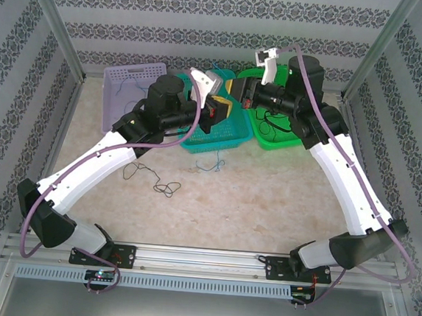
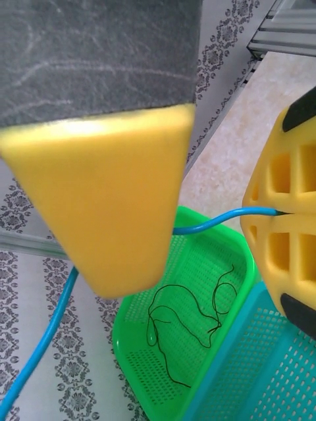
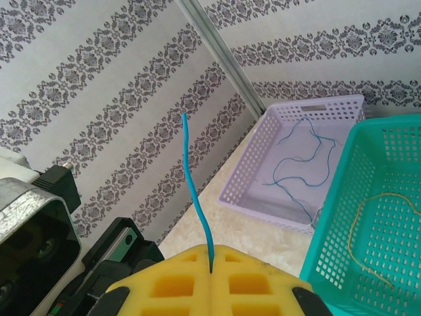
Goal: Untangle the cables
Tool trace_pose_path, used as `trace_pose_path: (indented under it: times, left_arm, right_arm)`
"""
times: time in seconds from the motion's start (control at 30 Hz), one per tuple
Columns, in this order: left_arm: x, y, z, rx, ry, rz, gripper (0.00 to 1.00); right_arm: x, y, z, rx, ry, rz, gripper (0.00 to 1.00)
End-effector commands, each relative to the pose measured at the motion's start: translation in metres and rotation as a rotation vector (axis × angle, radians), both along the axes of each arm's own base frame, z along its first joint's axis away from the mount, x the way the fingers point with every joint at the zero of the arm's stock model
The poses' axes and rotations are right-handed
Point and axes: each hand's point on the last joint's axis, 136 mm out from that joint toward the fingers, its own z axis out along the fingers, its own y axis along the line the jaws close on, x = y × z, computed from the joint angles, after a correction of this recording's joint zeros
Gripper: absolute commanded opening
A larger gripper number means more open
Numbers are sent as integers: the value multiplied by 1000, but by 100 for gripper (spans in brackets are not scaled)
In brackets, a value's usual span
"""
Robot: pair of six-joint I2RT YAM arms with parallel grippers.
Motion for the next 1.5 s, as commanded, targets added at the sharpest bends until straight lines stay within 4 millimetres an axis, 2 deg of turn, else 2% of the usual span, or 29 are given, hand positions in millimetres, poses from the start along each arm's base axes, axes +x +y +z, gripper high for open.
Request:
trace_pose_path:
  times: [0.0,0.03,0.17,0.2,0.3,0.4,0.5,0.7,1.03,1.13,1.27,1.37,1.47]
  left_arm:
    - [-3,9,20,-30,1,56,0]
    - [-2,12,21,-31,7,70,0]
    - [0,34,34,-37,32,133,0]
    - [1,41,40,-46,39,149,0]
    - [7,68,61,-82,49,214,0]
    - [16,100,83,-110,51,302,0]
    - [26,132,103,-131,43,380,0]
    - [51,193,137,-174,-16,518,0]
    - [108,271,191,-272,-149,678,0]
    - [133,292,184,-283,-124,711,0]
    - [162,311,158,-260,-81,755,0]
    - [184,321,126,-242,-13,778,0]
    - [210,331,78,-202,85,828,0]
  right_arm:
    - [-3,7,16,39,-20,27,0]
    - [-3,6,18,38,-23,20,0]
    - [2,-7,22,17,-52,-58,41]
    - [3,-12,23,11,-66,-87,48]
    - [5,-33,23,-15,-100,-206,56]
    - [6,-58,15,-35,-110,-338,60]
    - [2,-70,0,-43,-86,-392,60]
    - [-13,-69,-39,-62,10,-373,60]
    - [-40,-64,-69,-84,79,-346,59]
    - [-45,-62,-76,-95,93,-335,59]
    - [-52,-62,-85,-110,108,-337,59]
    - [-55,-65,-91,-121,122,-346,59]
    - [-57,-67,-95,-127,127,-357,59]
